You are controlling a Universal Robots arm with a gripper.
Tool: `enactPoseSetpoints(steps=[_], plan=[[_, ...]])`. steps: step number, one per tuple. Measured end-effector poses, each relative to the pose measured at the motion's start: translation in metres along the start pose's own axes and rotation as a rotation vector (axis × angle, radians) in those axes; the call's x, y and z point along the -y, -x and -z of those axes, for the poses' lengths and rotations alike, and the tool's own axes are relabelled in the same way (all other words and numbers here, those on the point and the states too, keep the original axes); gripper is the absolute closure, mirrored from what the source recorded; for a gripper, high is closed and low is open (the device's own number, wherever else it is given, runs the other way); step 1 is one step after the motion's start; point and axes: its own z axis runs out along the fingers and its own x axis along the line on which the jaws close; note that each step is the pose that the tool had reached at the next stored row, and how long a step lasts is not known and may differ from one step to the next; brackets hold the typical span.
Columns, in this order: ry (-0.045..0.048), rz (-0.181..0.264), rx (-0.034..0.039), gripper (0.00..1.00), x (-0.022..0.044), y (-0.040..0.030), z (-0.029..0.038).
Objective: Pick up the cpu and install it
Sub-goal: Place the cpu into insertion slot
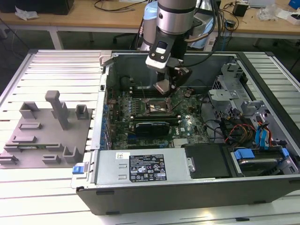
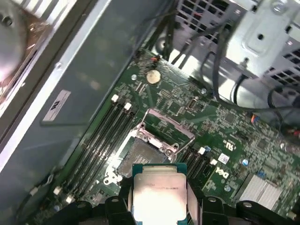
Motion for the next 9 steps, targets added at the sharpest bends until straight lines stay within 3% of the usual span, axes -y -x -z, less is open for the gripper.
enactPoseSetpoints(steps=[3,9], plan=[[0.0019,-0.103,0.0053,0.45,0.0000,0.0000,-0.0006],[0.0043,-0.244,0.0124,0.45,0.0001,0.0000,-0.0016]])
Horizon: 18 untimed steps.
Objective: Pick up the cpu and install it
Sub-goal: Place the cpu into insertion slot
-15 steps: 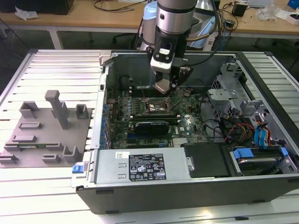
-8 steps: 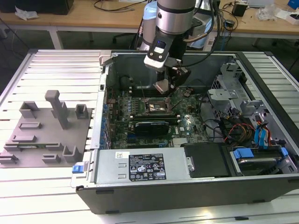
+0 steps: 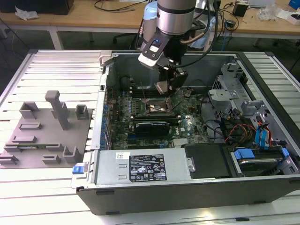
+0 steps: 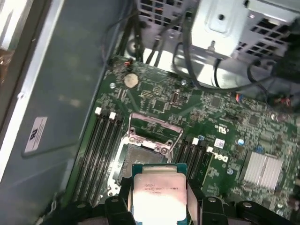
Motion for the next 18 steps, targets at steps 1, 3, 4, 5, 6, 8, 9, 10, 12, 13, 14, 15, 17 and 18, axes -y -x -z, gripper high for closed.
enactPoseSetpoints(steps=[1,3,4,5,6,8,9,10,12,13,14,15,17,18], plan=[[0.0006,-0.032,0.0016,0.45,0.0000,0.0000,-0.0002],[0.0011,-0.066,0.0034,0.45,0.0000,0.0000,-0.0005],[0.0014,-0.084,0.0044,0.45,0.0000,0.0000,-0.0006],[0.0017,-0.102,0.0052,0.45,0.0000,0.0000,-0.0008],[0.0021,-0.119,0.0061,0.45,0.0000,0.0000,-0.0010],[0.0026,-0.153,0.0079,0.45,0.0001,0.0000,-0.0014],[0.0030,-0.173,0.0090,0.45,0.0001,0.0000,-0.0017],[0.0035,-0.204,0.0105,0.45,0.0001,0.0000,-0.0021],[0.0043,-0.246,0.0126,0.45,0.0001,0.0000,-0.0027],[0.0048,-0.275,0.0140,0.45,0.0001,0.0000,-0.0031],[0.0051,-0.292,0.0149,0.45,0.0002,0.0000,-0.0033],[0.0054,-0.309,0.0158,0.45,0.0002,0.0001,-0.0036],[0.0060,-0.344,0.0176,0.45,0.0002,0.0001,-0.0040],[0.0064,-0.367,0.0189,0.45,0.0002,0.0001,-0.0043]])
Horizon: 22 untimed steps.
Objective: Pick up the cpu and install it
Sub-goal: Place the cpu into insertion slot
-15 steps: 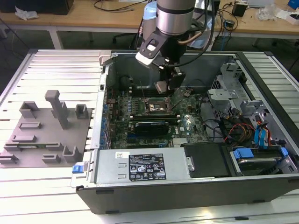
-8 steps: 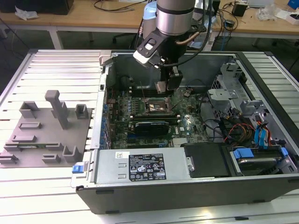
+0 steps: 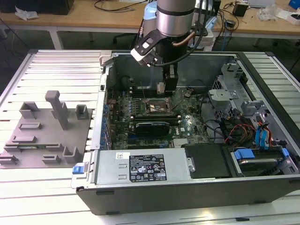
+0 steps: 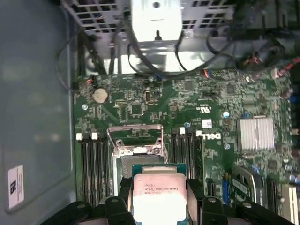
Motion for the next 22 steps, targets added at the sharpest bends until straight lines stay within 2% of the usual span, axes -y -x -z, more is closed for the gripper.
enactPoseSetpoints(steps=[2,5,6,7,9,13,22], plan=[[0.0001,-0.008,0.0004,0.45,0.0000,0.0000,0.0000],[0.0002,-0.008,0.0004,0.45,0.0003,0.0001,-0.0056],[0.0000,0.004,-0.0001,0.45,0.0006,-0.0003,-0.0094],[-0.0006,0.037,-0.0018,0.45,0.0008,-0.0011,-0.0131],[-0.0012,0.079,-0.0040,0.45,0.0010,-0.0018,-0.0167],[-0.0019,0.119,-0.0043,0.45,0.0015,-0.0043,-0.0213],[-0.0023,0.181,-0.0075,0.45,0.0027,-0.0051,-0.0332]])
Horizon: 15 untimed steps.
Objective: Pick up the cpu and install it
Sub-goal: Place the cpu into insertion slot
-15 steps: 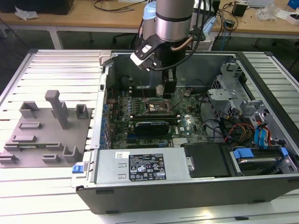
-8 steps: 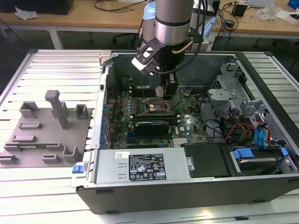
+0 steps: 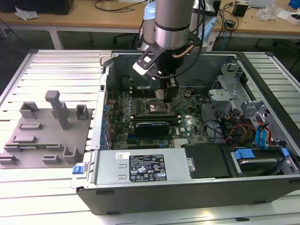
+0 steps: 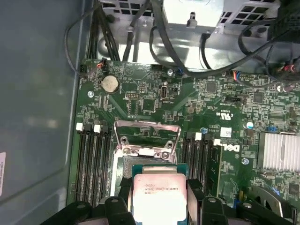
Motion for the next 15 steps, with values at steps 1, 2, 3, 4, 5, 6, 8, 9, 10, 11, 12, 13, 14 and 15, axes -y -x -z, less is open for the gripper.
enactPoseSetpoints(steps=[1,2,3,4,5,6,8,9,10,11,12,13,14,15], plan=[[-0.0001,0.004,-0.0002,0.45,0.0000,-0.0001,-0.0008],[-0.0002,0.011,-0.0006,0.45,0.0000,-0.0003,-0.0021],[-0.0003,0.016,-0.0009,0.45,0.0001,-0.0004,-0.0030],[-0.0003,0.022,-0.0011,0.45,0.0001,-0.0004,-0.0038],[-0.0005,0.028,-0.0015,0.45,0.0002,-0.0005,-0.0048],[-0.0007,0.040,-0.0020,0.45,0.0003,-0.0006,-0.0065],[-0.0008,0.058,-0.0030,0.45,0.0004,-0.0012,-0.0093],[-0.0009,0.070,-0.0037,0.45,0.0005,-0.0020,-0.0117],[-0.0010,0.073,-0.0037,0.45,0.0007,-0.0032,-0.0136],[-0.0010,0.073,-0.0039,0.45,0.0010,-0.0054,-0.0164],[-0.0011,0.072,-0.0038,0.45,0.0013,-0.0070,-0.0183],[-0.0009,0.068,-0.0037,0.45,0.0018,-0.0075,-0.0201],[-0.0008,0.060,-0.0033,0.45,0.0021,-0.0077,-0.0217],[-0.0006,0.049,-0.0029,0.45,0.0023,-0.0078,-0.0234]])
